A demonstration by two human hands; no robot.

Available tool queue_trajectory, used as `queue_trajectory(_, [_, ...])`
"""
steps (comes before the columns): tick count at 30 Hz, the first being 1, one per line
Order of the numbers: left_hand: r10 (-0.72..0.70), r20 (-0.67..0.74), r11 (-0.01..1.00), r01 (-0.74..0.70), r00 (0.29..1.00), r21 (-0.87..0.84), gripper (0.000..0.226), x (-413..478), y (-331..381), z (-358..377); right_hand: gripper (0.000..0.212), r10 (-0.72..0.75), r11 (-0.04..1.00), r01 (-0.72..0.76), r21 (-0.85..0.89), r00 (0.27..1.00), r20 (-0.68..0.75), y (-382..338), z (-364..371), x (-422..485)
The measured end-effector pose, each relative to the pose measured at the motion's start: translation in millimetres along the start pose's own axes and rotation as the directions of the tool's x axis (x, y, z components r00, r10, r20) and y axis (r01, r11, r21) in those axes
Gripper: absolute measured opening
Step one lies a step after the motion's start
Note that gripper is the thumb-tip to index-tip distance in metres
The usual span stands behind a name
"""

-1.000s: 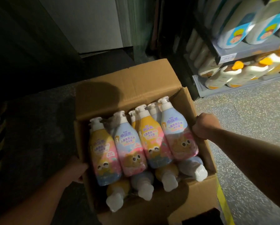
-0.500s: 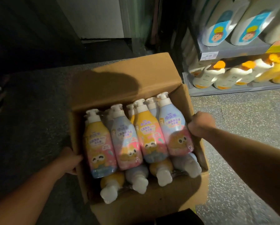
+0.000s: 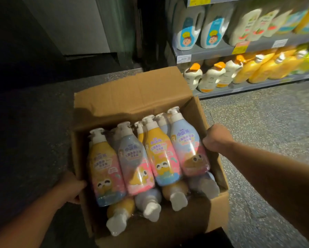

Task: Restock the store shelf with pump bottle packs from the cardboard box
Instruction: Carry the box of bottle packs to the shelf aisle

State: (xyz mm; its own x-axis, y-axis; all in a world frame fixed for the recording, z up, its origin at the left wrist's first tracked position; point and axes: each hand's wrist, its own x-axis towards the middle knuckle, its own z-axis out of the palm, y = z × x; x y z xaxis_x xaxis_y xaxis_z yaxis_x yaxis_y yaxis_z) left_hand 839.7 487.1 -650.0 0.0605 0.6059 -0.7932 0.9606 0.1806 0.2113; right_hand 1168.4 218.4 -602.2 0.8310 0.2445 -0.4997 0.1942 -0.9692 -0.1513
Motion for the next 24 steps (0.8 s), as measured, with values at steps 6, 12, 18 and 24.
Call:
queue_trajectory(6, [0.004, -0.032, 1.000, -0.005, 0.999, -0.019, 0.023, -66, -8, 46, 0.028, -0.044, 0.997, 0.045, -0.057, 0.999, 0.019, 48, -7, -15])
queue_trajectory(12, [-0.089, -0.091, 0.995, 0.093, 0.992, 0.043, 0.020, -131, 7, 94, 0.031, -0.090, 0.996, 0.091, -0.011, 0.994, 0.068, 112, -20, -2])
queue_trajectory(18, [-0.117, -0.133, 0.992, 0.110, 0.984, -0.061, 0.014, -192, 22, 173, 0.031, -0.166, 0.984, 0.170, -0.049, 0.984, 0.069, 181, -57, 19])
queue_trajectory(24, [-0.089, -0.047, 0.996, 0.089, 0.995, 0.000, 0.028, -227, 44, 233, 0.031, -0.143, 0.989, 0.145, -0.038, 0.989, 0.050, 250, -87, 25])
